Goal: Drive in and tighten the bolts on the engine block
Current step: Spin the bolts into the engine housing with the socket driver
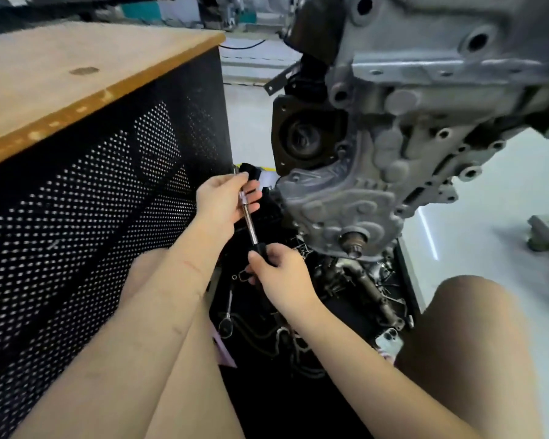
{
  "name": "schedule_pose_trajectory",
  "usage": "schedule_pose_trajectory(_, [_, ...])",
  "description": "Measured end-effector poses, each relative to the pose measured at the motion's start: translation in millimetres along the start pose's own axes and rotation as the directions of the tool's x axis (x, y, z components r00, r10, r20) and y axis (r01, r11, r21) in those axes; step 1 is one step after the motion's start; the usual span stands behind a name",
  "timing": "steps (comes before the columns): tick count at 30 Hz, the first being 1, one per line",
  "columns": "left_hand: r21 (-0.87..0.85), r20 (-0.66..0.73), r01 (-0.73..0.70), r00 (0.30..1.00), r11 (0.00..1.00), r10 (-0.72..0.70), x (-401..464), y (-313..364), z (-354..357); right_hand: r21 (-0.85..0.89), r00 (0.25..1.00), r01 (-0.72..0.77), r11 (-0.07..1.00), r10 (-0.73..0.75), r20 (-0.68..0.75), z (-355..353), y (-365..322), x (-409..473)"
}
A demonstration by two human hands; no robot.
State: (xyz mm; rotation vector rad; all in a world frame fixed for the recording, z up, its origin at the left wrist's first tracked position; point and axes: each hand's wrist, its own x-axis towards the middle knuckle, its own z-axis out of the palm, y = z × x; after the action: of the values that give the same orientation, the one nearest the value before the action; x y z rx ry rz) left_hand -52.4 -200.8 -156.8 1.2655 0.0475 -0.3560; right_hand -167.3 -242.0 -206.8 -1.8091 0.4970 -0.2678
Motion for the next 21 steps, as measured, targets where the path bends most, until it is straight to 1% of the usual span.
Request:
schedule_pose_trajectory(3, [0.059, 0.019, 0.046, 0.999, 0.997, -0.048, -0.3, -16.9, 0.1, 0.056, 0.994, -0.104, 0.993, 0.102, 0.031, 4.6, 11.3, -3.4])
schedule_pose_trajectory(6, [0.115, -0.030, 0.062, 0.998, 0.991, -0.059, -0.3, -40.4, 0.8, 0.133, 0.974, -0.224, 0.965, 0.217, 0.066, 5.9, 24.1, -9.0])
schedule_pose_trajectory(8, [0.154, -0.059, 0.067, 0.997, 0.986, -0.058, -0.3, -53.7, 2.6, 0.140, 0.959, -0.281, 0.949, 0.273, 0.077, 6.0, 30.6, -11.1])
schedule_pose_trajectory(11, [0.234, -0.088, 0.072, 0.995, 0.969, -0.053, 0.8, -67.0, 7.4, 0.164, 0.945, -0.326, 0.931, 0.316, 0.084, 3.9, 34.9, -13.3])
schedule_pose_trajectory(16, [0.344, -0.072, 0.070, 0.996, 0.936, -0.048, 6.1, -76.2, 19.8, 0.225, 0.928, -0.373, 0.900, 0.365, 0.079, -4.9, 44.7, -8.8])
schedule_pose_trajectory(21, [0.383, -0.079, 0.100, 0.994, 0.919, -0.075, 16.7, -79.9, 26.7, 0.302, 0.907, -0.420, 0.856, 0.405, 0.114, -8.3, 45.4, 0.8])
